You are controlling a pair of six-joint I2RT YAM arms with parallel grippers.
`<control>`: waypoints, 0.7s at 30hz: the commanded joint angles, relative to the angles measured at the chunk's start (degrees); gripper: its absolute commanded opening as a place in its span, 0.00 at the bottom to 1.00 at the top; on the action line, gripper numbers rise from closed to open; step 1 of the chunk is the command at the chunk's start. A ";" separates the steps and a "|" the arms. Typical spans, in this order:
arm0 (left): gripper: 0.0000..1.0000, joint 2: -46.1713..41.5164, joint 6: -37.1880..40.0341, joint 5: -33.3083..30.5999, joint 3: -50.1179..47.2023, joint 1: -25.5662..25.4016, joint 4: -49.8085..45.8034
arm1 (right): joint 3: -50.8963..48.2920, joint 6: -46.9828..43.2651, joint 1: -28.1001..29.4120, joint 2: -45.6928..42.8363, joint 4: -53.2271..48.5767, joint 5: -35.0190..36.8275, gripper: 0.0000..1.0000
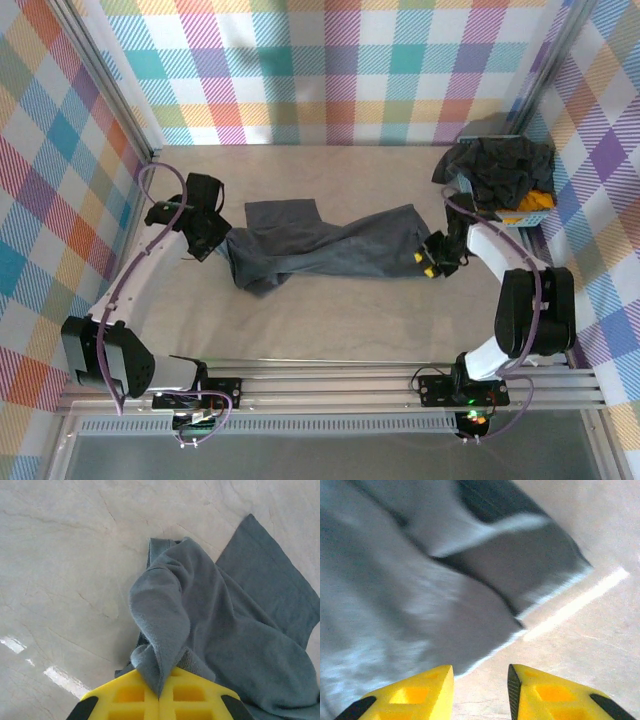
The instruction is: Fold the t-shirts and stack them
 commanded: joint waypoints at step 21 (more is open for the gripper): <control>0.00 0.82 1.64 2.06 1.49 0.83 0.66 | 0.70 3.60 -2.35 7.82 6.27 -4.00 0.21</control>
